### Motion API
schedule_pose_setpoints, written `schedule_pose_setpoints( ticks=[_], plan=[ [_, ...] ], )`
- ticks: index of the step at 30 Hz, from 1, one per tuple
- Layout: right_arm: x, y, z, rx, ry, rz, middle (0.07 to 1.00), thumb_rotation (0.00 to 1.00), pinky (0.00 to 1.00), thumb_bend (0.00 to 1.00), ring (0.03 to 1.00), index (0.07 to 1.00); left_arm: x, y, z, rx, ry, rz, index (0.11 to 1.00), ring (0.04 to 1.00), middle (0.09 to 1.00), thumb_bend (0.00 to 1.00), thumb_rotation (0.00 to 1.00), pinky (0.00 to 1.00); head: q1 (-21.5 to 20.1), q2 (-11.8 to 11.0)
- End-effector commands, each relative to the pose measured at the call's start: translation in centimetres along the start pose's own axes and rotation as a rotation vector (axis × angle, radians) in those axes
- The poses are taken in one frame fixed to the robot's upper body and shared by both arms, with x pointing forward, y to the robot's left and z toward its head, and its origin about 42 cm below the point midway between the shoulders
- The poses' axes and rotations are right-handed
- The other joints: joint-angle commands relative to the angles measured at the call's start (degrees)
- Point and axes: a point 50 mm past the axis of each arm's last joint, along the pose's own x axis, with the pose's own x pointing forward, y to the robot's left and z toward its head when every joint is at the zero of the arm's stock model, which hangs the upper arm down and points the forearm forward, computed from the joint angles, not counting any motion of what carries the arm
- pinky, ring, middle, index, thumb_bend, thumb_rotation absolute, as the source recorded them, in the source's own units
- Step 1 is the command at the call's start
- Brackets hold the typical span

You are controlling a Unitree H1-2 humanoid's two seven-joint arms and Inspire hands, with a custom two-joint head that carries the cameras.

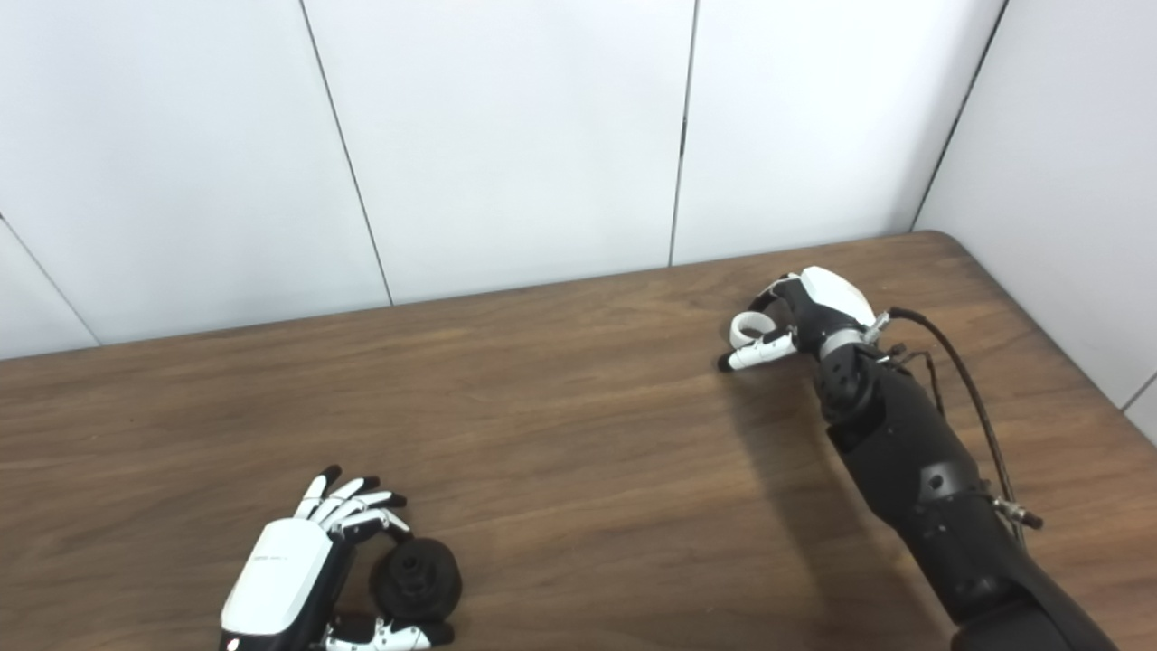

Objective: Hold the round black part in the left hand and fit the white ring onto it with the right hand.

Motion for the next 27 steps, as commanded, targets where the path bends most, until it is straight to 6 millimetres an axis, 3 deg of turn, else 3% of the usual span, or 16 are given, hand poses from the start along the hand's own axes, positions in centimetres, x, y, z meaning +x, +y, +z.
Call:
schedule_pose_setpoints(
  ticks=[1, 27],
  plan=[
    [0.40, -3.05, 0.90, -0.006, -0.039, -0.076, 0.946, 0.31, 1.00, 0.84, 1.000, 0.684, -2.16, -1.62, -1.00, 0.020, 0.063, -0.097, 0.482, 0.886, 0.775, 0.52, 0.05, 1.00, 0.01, 0.08],
    [0.46, -3.22, 0.60, -0.016, -0.027, -0.084, 0.934, 0.30, 1.00, 0.83, 1.000, 0.668, -2.27, -1.52, -1.17, 0.022, 0.064, -0.096, 0.482, 0.883, 0.771, 0.52, 0.05, 1.00, -0.43, 0.73]
  ],
)
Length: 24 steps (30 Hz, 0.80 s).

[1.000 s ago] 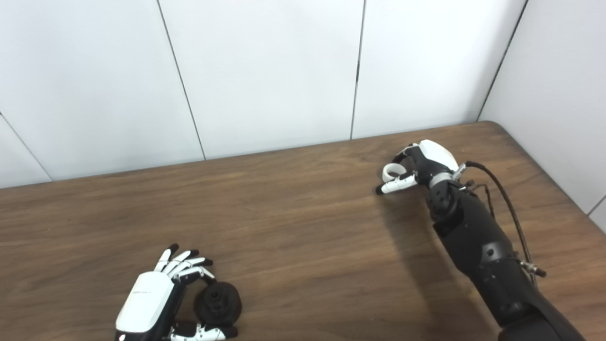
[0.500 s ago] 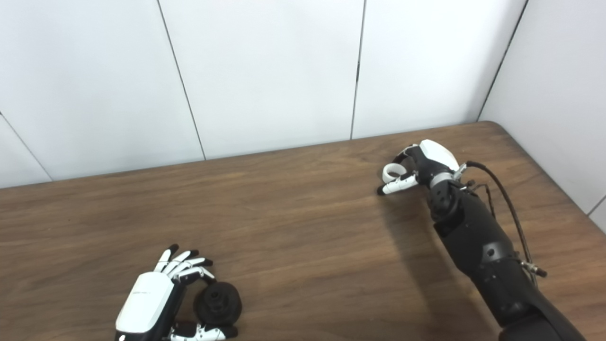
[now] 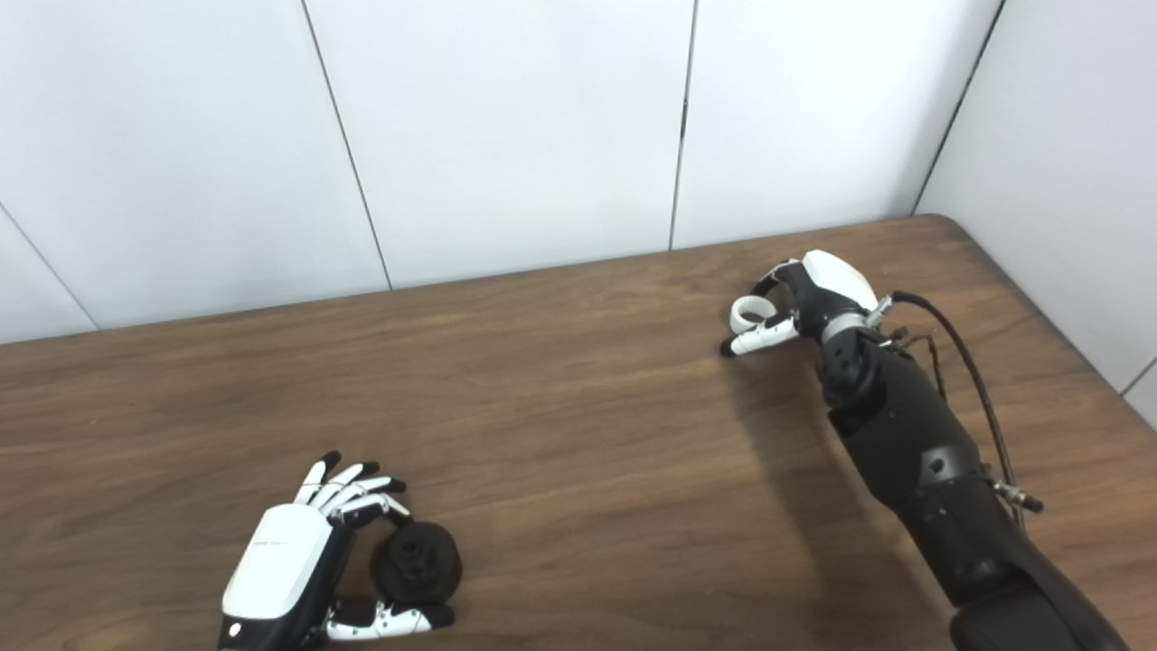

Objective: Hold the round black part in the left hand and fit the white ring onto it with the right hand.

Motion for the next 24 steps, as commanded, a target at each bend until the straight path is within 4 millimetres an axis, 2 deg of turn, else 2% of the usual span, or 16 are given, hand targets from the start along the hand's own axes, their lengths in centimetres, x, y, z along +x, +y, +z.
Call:
schedule_pose_setpoints(
  ticks=[1, 24],
  plan=[
    [0.48, -3.15, 0.72, -0.018, -0.032, -0.084, 0.934, 0.30, 1.00, 0.83, 1.000, 0.667, -2.15, -1.55, -1.17, 0.023, 0.057, -0.095, 0.482, 0.883, 0.771, 0.52, 0.05, 1.00, -0.02, 0.04],
    [0.59, -3.09, 0.19, -0.032, -0.033, -0.091, 0.918, 0.26, 1.00, 0.83, 1.000, 0.635, -2.09, -1.42, -1.29, 0.025, 0.054, -0.090, 0.482, 0.882, 0.769, 0.52, 0.05, 1.00, 0.02, 0.16]
  ],
)
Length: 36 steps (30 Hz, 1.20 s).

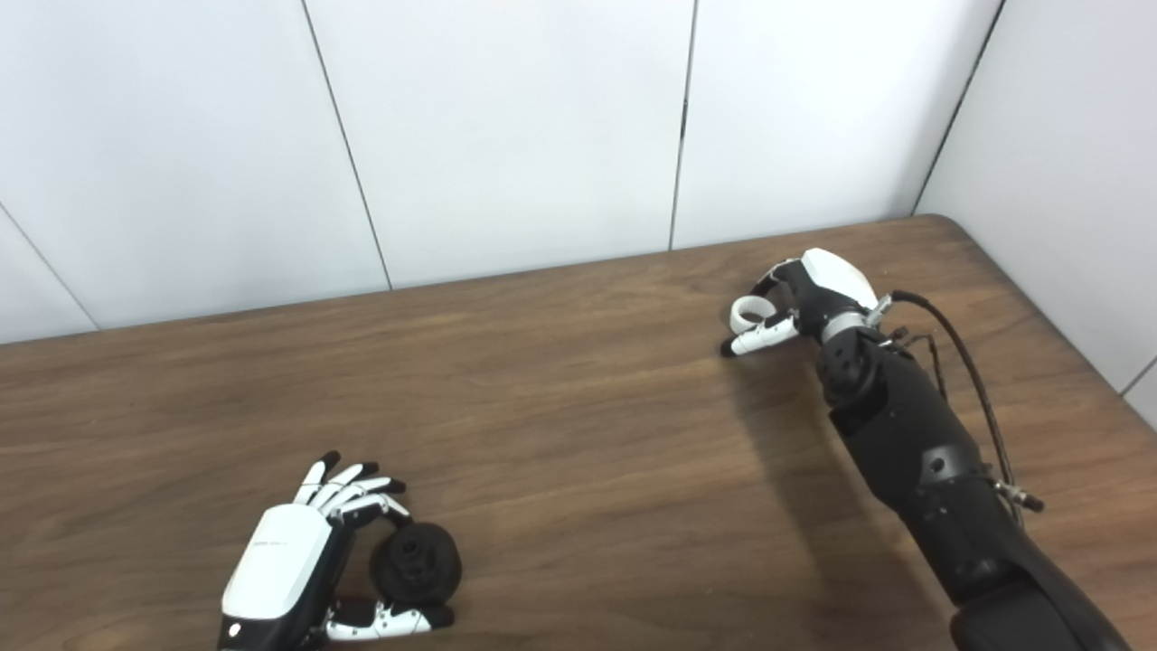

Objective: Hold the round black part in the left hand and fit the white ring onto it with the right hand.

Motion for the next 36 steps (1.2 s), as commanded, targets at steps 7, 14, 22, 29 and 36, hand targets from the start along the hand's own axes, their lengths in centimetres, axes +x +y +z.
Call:
schedule_pose_setpoints(
  ticks=[7, 14, 22, 29, 36],
  plan=[
    [0.51, -3.14, 0.04, -0.029, -0.020, -0.089, 0.917, 0.26, 1.00, 0.82, 1.000, 0.634, -2.07, -1.38, -1.24, 0.026, 0.054, -0.096, 0.482, 0.884, 0.771, 0.52, 0.05, 1.00, 0.02, 0.07],
    [0.49, -3.21, -0.06, -0.029, -0.012, -0.088, 0.917, 0.25, 1.00, 0.81, 1.000, 0.641, -1.98, -1.30, -1.31, 0.026, 0.051, -0.095, 0.482, 0.883, 0.773, 0.52, 0.05, 1.00, -0.04, 0.23],
    [0.47, -3.17, -0.11, -0.034, -0.011, -0.089, 0.915, 0.25, 1.00, 0.81, 1.000, 0.635, -1.98, -1.23, -1.17, 0.024, 0.053, -0.096, 0.482, 0.886, 0.773, 0.52, 0.05, 1.00, 0.06, 0.33],
    [0.44, -3.00, -0.21, -0.006, -0.031, -0.116, 0.888, 0.15, 1.00, 0.54, 1.000, 0.495, -1.98, -1.18, -1.10, 0.028, 0.054, -0.095, 0.482, 0.882, 0.772, 0.52, 0.05, 1.00, 0.09, 0.46],
    [0.43, -2.72, -0.56, 0.015, -0.038, -0.122, 0.856, 0.13, 1.00, 0.52, 0.994, 0.487, -1.97, -1.18, -1.23, 0.025, 0.055, -0.091, 0.482, 0.881, 0.769, 0.52, 0.05, 1.00, 0.05, 0.62]
  ],
)
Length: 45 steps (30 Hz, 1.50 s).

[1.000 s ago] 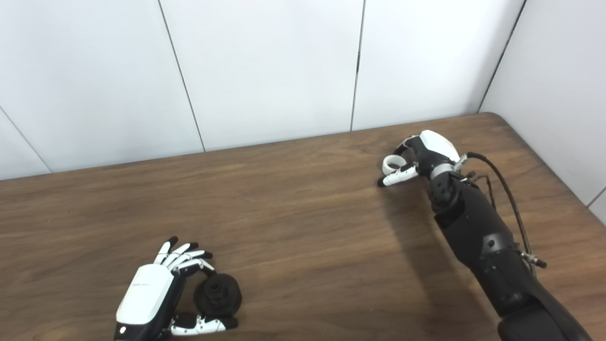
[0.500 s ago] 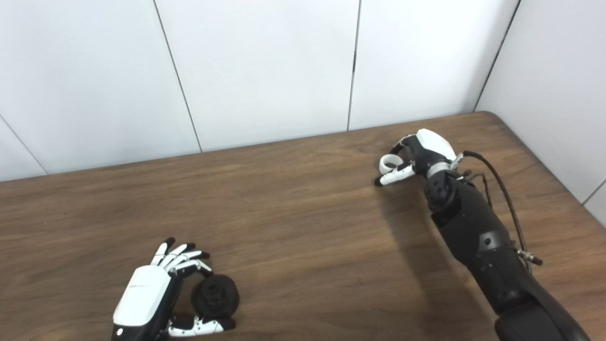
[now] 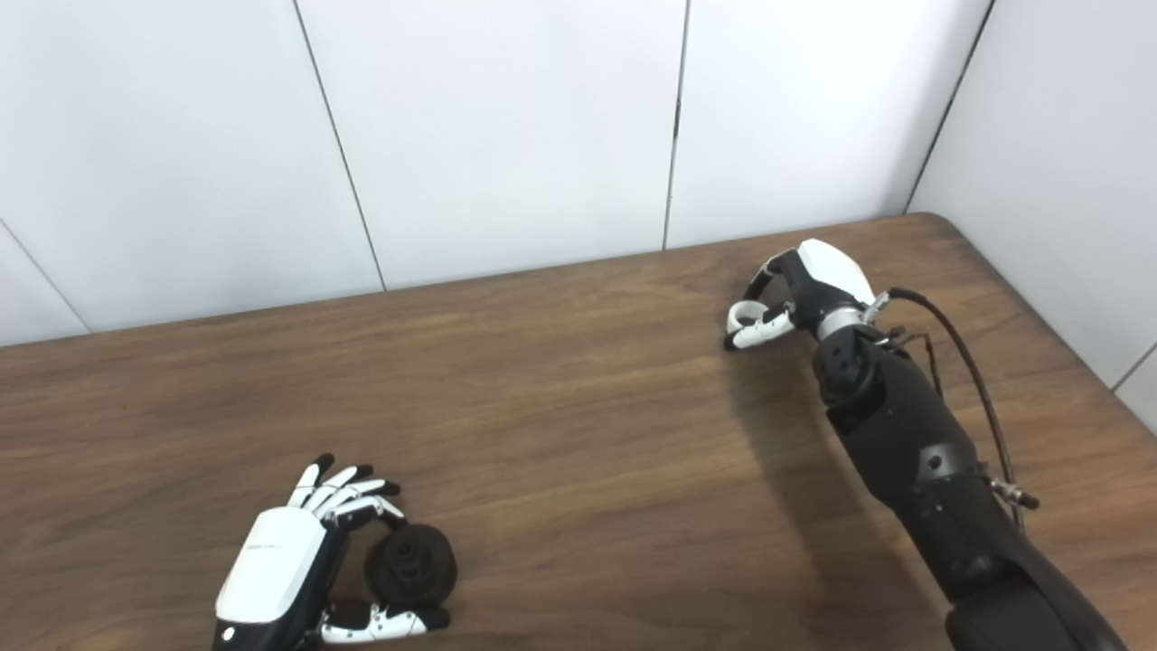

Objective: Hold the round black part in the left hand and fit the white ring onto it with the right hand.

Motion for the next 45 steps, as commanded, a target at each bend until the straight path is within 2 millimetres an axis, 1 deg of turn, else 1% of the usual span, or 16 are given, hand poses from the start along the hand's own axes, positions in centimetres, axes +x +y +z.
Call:
schedule_pose_setpoints(
  ticks=[1, 13, 24, 30, 35, 39, 45],
  plan=[
    [0.5, -2.4, -0.2, -0.011, -0.010, -0.070, 0.856, 0.13, 1.00, 0.52, 0.994, 0.487, -1.9, -1.2, -1.2, 0.026, 0.052, -0.089, 0.482, 0.880, 0.768, 0.52, 0.05, 1.00, 0.05, 0.01],
    [0.2, -2.1, -0.7, -0.004, -0.004, -0.057, 0.858, 0.13, 1.00, 0.52, 1.000, 0.488, -1.8, -1.2, -1.2, 0.028, 0.052, -0.087, 0.482, 0.882, 0.767, 0.52, 0.05, 1.00, 0.07, 0.02],
    [-0.6, -2.4, 0.6, -0.004, -0.084, -0.074, 0.864, 0.14, 1.00, 0.52, 1.000, 0.488, -1.6, -1.3, -1.1, 0.028, 0.047, -0.086, 0.482, 0.884, 0.768, 0.52, 0.05, 1.00, 0.44, -0.16],
    [-2.4, -3.1, 2.9, -0.018, -0.186, -0.073, 0.861, 0.13, 1.00, 0.52, 1.000, 0.488, -1.6, -1.5, -0.8, 0.030, 0.047, -0.087, 0.482, 0.884, 0.768, 0.52, 0.05, 1.00, 1.33, -0.26],
    [-3.9, -3.2, 4.6, -0.030, -0.250, -0.050, 0.863, 0.14, 1.00, 0.52, 1.000, 0.487, -1.5, -1.6, -0.4, 0.029, 0.047, -0.091, 0.482, 0.885, 0.769, 0.52, 0.05, 1.00, 2.49, -0.21],
    [-6.3, -2.8, 6.9, -0.034, -0.346, -0.023, 0.858, 0.14, 1.00, 0.52, 1.000, 0.486, -1.5, -1.8, -0.1, 0.031, 0.049, -0.100, 0.482, 0.890, 0.772, 0.52, 0.05, 1.00, 3.29, -0.22],
    [-9.6, -2.1, 9.7, -0.049, -0.471, 0.034, 0.861, 0.14, 1.00, 0.52, 1.000, 0.485, -1.4, -2.1, 0.6, 0.031, 0.047, -0.093, 0.482, 0.885, 0.772, 0.52, 0.05, 1.00, 5.09, -0.15]
  ],
)
